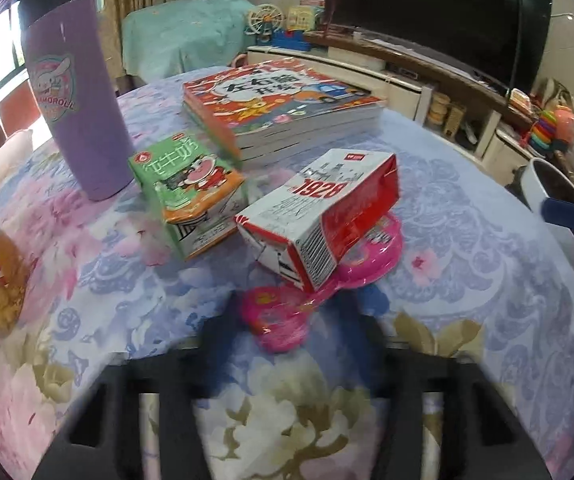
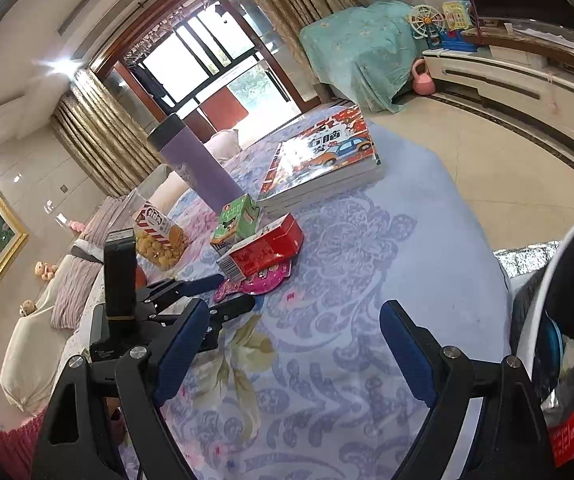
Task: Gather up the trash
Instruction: 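Move both open tools back over the table toward the pink toothbrush, then grasp the pink toothbrush with the left tool while the right tool grasps the white milk carton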
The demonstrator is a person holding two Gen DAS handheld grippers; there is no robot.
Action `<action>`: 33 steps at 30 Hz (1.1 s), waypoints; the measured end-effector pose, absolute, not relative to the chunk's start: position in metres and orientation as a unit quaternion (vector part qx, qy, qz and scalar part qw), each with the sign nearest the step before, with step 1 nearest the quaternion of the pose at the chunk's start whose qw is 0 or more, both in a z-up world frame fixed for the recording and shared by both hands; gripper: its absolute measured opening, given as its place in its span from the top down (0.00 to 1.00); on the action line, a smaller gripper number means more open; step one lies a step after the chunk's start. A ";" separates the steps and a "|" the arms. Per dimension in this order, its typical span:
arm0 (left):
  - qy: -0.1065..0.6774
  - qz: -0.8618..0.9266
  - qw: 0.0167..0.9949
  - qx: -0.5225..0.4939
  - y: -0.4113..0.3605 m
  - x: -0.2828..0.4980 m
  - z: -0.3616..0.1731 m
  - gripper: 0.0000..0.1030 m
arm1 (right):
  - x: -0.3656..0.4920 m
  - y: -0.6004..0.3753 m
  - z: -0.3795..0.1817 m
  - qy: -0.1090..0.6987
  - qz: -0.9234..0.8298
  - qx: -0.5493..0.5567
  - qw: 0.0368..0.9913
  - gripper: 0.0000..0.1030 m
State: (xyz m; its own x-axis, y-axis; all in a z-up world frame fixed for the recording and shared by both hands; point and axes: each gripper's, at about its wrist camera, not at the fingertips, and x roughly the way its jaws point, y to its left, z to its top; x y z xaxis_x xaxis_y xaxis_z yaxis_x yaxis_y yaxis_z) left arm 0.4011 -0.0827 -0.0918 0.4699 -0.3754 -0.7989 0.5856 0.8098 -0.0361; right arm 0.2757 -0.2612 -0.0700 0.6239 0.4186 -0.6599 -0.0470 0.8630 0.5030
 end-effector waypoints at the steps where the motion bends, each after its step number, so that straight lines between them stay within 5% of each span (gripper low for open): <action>1: 0.430 -0.282 0.849 0.124 -0.082 0.401 -0.093 0.67 | 0.277 -0.261 -0.071 0.412 0.133 0.225 0.873 0.14; 19: 0.448 -0.122 0.886 0.005 0.029 0.270 -0.077 0.72 | 0.325 -0.210 -0.106 0.443 0.148 0.230 0.854 0.14; 28: 0.443 -0.081 0.892 -0.047 0.052 0.250 -0.075 0.71 | 0.353 -0.141 -0.112 0.458 0.136 0.018 0.878 0.14; 33: 0.440 -0.078 0.894 -0.040 0.052 0.243 -0.074 0.71 | 0.364 -0.136 -0.115 0.458 0.142 -0.013 0.878 0.15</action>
State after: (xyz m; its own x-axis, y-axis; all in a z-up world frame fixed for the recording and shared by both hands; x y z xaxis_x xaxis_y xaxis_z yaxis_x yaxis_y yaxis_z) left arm 0.2427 0.0518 -0.0743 0.5998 -0.1748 -0.7808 0.1049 0.9846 -0.1398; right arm 0.3636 -0.1362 -0.1151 0.5406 0.2370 -0.8072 -0.2608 0.9595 0.1070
